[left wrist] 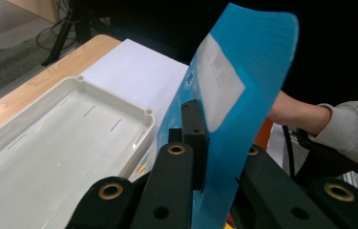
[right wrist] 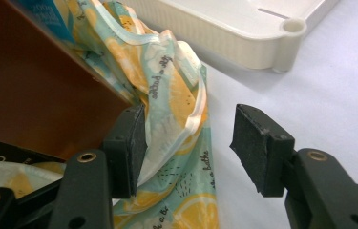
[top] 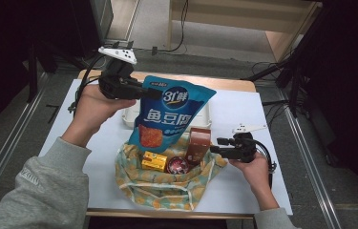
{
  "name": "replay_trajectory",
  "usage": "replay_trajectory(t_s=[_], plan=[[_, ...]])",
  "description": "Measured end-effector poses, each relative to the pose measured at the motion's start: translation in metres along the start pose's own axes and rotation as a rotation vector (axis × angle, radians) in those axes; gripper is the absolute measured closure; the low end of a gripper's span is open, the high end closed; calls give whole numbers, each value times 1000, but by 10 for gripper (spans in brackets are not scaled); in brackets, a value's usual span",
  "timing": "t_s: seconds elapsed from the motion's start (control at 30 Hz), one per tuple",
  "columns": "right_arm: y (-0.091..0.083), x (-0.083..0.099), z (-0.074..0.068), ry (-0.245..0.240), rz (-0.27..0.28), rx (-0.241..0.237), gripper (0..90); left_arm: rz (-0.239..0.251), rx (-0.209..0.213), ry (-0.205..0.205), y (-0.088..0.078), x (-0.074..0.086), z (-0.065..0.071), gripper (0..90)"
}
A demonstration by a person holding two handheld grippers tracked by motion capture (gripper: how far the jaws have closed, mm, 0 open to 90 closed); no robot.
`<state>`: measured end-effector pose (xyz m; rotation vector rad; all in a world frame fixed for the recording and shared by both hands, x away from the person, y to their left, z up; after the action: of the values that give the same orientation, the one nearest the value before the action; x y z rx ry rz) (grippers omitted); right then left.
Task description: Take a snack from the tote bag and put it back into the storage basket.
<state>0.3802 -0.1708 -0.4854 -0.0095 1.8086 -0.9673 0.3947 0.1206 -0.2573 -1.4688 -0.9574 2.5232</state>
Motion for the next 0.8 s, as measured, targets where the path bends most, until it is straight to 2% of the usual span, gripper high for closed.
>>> replay_trajectory(t_s=[0.13,0.6,0.8], plan=[[-1,-1,0,-5,6,7,464,6,8,-4,-5,-2,0,900],[1,-4,-2,-12,4,-5,460,25,-37,-27,-28,-3,-9,900],[3,-5,-3,-21,2,-13,460,37,-59,-50,-38,0,-17,900]])
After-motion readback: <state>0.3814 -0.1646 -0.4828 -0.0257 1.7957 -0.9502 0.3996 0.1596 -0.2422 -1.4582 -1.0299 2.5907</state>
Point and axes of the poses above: each handheld gripper's, and its own axes: y roughly forward along the jaws, x roughly out of its underside, z roughly to its right, the point moved 6 cm from there along y, roughly forward along the jaws, and after that the axes turned 11 degrees about -y, right-handed, at the moved point
